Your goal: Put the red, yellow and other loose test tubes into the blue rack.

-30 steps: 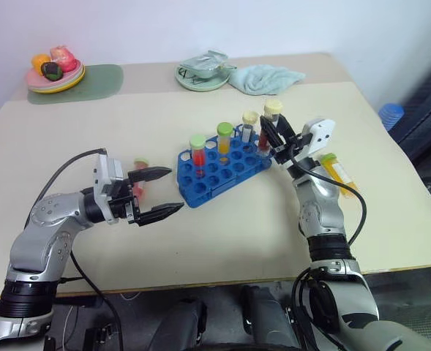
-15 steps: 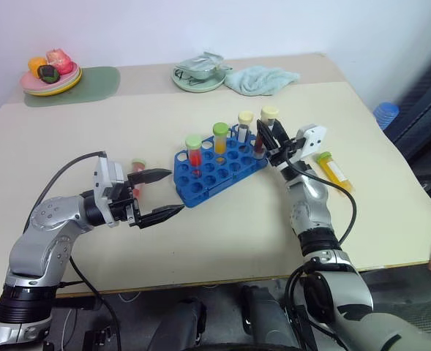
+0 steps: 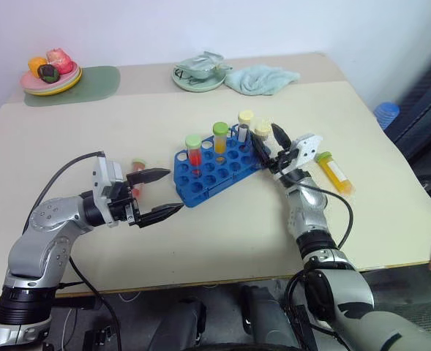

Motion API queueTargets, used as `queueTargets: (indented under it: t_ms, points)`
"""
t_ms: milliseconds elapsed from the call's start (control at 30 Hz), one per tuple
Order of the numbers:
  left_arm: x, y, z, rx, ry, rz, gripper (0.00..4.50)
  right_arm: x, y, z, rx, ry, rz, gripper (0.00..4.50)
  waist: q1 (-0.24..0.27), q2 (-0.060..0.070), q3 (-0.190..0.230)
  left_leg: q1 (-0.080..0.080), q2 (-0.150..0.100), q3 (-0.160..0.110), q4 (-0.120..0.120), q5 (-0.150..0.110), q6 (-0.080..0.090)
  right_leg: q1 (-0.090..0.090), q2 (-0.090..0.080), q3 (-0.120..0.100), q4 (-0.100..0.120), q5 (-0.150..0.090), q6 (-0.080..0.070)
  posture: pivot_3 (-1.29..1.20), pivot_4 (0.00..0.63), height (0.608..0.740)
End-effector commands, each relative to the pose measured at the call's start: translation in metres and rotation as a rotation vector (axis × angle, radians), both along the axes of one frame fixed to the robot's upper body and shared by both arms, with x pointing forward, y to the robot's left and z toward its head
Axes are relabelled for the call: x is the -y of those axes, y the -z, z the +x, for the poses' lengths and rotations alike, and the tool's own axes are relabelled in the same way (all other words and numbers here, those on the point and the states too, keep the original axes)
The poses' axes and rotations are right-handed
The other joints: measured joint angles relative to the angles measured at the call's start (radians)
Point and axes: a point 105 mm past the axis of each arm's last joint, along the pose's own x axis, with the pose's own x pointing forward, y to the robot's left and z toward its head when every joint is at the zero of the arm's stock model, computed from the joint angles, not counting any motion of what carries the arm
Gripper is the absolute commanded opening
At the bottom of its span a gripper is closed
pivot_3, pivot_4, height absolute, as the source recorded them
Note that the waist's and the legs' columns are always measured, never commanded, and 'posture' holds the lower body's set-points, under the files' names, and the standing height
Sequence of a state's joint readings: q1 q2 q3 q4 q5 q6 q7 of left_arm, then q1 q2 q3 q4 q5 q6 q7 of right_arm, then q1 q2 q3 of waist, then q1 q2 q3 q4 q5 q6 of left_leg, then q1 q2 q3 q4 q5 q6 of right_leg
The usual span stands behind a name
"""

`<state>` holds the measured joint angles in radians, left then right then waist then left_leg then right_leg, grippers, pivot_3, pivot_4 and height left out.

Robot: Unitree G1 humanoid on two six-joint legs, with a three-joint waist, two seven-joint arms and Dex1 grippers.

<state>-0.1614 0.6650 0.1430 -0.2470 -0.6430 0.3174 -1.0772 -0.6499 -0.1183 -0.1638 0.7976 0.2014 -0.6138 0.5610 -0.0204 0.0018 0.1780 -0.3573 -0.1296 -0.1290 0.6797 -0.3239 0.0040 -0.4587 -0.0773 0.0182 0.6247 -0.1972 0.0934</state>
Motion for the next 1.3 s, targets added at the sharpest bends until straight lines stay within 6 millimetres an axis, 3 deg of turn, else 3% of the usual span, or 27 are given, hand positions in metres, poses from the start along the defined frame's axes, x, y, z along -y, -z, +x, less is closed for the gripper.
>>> queueTargets:
  t_ms: [33,167,233,367,467,533,633,800,1000,1300]
  points:
    - [0.002,-0.012,-0.004,0.048,0.009,-0.026,4.5,0.004,-0.028,-0.009,0.137,0.071,-0.119,4.45,0.001,0.0,0.0,0.0,0.0,0.0,0.0,0.0,0.0,0.0,0.0,0.0,0.001,0.0,0.0,0.0,0.15,0.74]
    - [0.005,-0.012,-0.005,0.045,0.025,-0.038,4.5,0.02,-0.046,-0.021,0.178,0.165,-0.208,4.45,0.005,0.0,0.0,0.0,0.0,0.0,0.0,0.0,-0.001,-0.001,0.0,0.001,0.002,0.0,0.0,0.0,0.15,0.74]
    - [0.008,-0.011,-0.005,0.045,0.038,-0.035,4.5,0.039,-0.057,-0.032,0.149,0.217,-0.291,4.45,0.01,0.0,0.0,0.0,0.0,0.001,0.0,0.0,-0.001,-0.001,0.0,0.001,0.002,0.0,0.0,0.0,0.15,0.74]
    - [0.011,-0.01,-0.003,0.045,0.051,-0.041,4.5,0.077,-0.068,-0.047,-0.047,0.237,-0.364,4.45,0.011,0.0,0.0,-0.001,0.0,0.001,0.0,0.0,0.0,-0.001,0.0,0.001,0.001,0.0,0.0,0.0,0.15,0.74]
    - [0.016,-0.009,-0.001,0.044,0.074,-0.045,4.5,0.134,-0.057,-0.048,-0.346,0.314,-0.441,4.45,0.012,0.0,0.0,-0.001,0.0,0.001,0.0,0.0,0.0,0.0,-0.001,0.001,0.0,0.0,0.0,0.0,0.15,0.74]
    - [0.018,-0.009,0.001,0.046,0.084,-0.047,4.5,0.162,-0.046,-0.047,-0.502,0.362,-0.469,4.45,0.013,-0.001,0.0,0.0,0.0,0.001,0.0,0.0,0.001,0.001,-0.001,0.001,-0.001,0.0,0.0,0.0,0.15,0.74]
    - [0.019,-0.01,0.003,0.049,0.091,-0.046,4.5,0.183,-0.033,-0.045,-0.678,0.39,-0.46,4.45,0.004,-0.001,0.0,0.0,0.002,0.003,-0.001,-0.001,0.002,0.002,0.0,0.001,-0.004,0.0,0.0,0.0,0.15,0.74]
    - [0.02,-0.01,0.003,0.051,0.098,-0.046,4.5,0.184,-0.016,-0.03,-0.889,0.31,-0.347,4.45,0.003,-0.001,0.0,0.001,0.004,0.008,-0.001,-0.001,0.002,0.002,0.0,0.003,-0.004,0.001,-0.001,0.0,0.15,0.74]
    - [0.016,-0.011,0.001,0.049,0.084,-0.044,4.5,0.179,-0.015,-0.007,-0.97,0.246,-0.248,4.45,0.011,-0.001,0.001,-0.001,0.003,0.009,-0.001,-0.002,0.003,0.001,0.0,0.003,-0.008,0.002,0.0,0.0,0.15,0.74]
    - [0.012,-0.01,-0.005,0.045,0.056,-0.036,4.5,0.18,0.012,-0.006,-1.097,0.207,-0.381,4.45,0.009,-0.001,0.0,-0.004,0.003,0.009,0.0,-0.003,0.005,-0.001,0.0,0.003,-0.011,0.003,0.002,0.0,0.15,0.74]
